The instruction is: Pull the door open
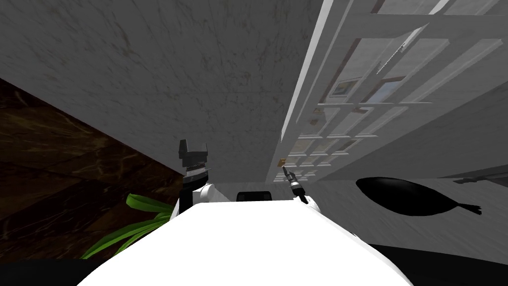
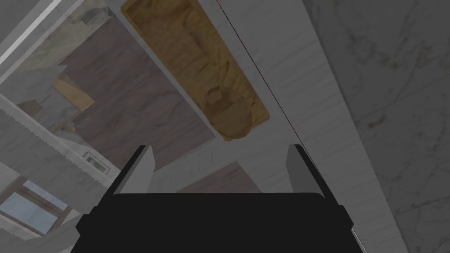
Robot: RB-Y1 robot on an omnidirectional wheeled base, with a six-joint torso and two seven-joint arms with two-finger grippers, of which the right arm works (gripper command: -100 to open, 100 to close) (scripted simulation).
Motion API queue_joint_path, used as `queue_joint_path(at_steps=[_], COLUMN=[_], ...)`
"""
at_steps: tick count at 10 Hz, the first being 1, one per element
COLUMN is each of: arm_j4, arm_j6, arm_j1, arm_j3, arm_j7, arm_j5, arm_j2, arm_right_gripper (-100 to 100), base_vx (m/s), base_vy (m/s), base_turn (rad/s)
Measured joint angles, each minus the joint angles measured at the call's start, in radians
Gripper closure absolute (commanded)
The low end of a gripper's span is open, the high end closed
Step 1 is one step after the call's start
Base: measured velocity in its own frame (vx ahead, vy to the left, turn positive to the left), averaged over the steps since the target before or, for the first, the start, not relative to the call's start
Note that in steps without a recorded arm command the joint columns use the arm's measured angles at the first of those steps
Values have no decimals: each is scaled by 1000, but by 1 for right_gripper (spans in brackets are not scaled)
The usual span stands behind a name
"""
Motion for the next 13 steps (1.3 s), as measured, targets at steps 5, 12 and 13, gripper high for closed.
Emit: queue_joint_path(at_steps=[5, 12, 13], arm_j4=[-49, -80, -82], arm_j6=[9, 9, 8], arm_j1=[21, 31, 32], arm_j3=[35, 80, 83], arm_j7=[121, 299, 320], arm_j5=[17, 38, 39], arm_j2=[9, 15, 16], arm_right_gripper=[-100, -100, -100], base_vx=[-13, -12, -10], base_vy=[9, 6, 0], base_turn=[-82, -89, -68])
